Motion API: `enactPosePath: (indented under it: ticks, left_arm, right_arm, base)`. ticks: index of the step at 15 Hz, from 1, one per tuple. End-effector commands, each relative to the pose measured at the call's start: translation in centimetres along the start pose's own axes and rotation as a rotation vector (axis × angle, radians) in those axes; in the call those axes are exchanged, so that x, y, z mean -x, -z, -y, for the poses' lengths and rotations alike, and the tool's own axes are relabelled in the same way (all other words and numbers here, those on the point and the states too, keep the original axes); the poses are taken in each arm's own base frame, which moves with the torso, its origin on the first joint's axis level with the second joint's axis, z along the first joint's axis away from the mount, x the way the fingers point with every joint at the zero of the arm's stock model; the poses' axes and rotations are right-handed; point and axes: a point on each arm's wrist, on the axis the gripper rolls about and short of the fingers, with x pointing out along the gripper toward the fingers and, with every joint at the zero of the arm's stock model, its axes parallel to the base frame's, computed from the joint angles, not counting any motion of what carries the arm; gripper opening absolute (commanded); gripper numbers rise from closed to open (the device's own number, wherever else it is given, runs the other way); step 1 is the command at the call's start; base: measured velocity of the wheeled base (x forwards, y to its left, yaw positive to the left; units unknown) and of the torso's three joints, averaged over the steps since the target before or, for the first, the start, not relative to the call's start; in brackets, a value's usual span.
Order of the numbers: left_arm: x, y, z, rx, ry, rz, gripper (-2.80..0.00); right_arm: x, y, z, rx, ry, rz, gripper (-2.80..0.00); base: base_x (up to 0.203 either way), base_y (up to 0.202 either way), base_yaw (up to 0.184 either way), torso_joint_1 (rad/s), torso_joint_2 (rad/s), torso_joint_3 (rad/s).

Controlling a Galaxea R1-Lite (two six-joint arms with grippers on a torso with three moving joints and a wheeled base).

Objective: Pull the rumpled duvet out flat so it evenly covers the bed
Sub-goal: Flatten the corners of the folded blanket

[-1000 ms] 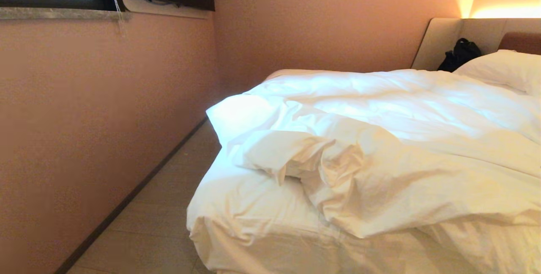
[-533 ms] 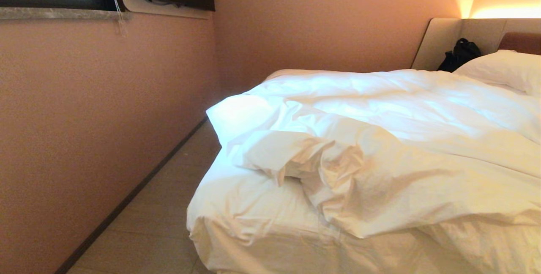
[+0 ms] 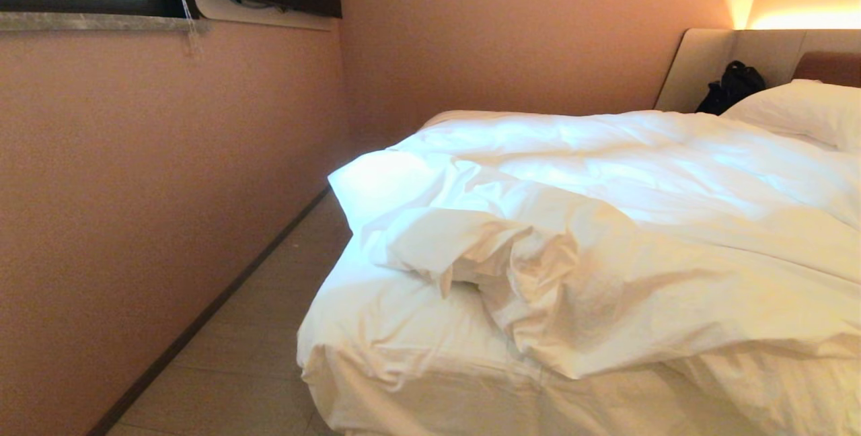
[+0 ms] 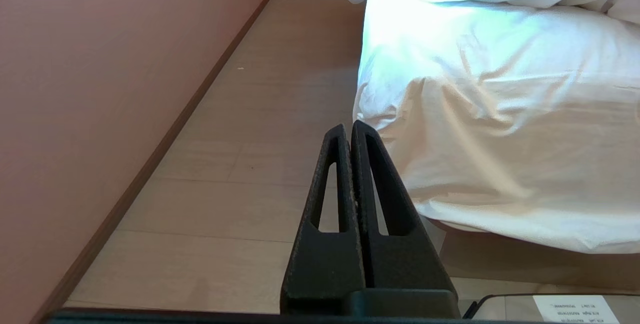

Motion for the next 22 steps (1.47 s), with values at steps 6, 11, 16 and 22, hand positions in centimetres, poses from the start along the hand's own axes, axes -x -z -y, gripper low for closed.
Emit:
enactPosePath:
  ticks: [6,11,16,22]
  left_arm:
    - [0.0,0.0,0.0,-0.001,0.000,-0.001,-2.80]
    - [0.0,0.0,0.0,-0.001,0.000,-0.001,-2.80]
    - [0.0,0.0,0.0,-0.001,0.000,-0.001,-2.80]
    - [0.0,0.0,0.0,0.000,0.000,-0.001,-2.80]
  right_arm:
    - [2.9,3.5,1.2,0.051,0.060,0.067,-2.80]
    - [2.2,6.0,1.4,0.092,0.129,-0.028,-2.80]
    - [1.9,7.1,1.5,0.060,0.164,-0.043,-2.80]
    - [1.6,6.9,0.7,0.042,-0.124,-0.058,-2.80]
  base:
    - [0.000,0.000,0.000,0.000,0.00,0.000]
    - [0.000,0.000,0.000,0.000,0.00,0.000]
    - [0.000,0.000,0.000,0.000,0.00,0.000]
    - [0.000,0.000,0.000,0.000,0.00,0.000]
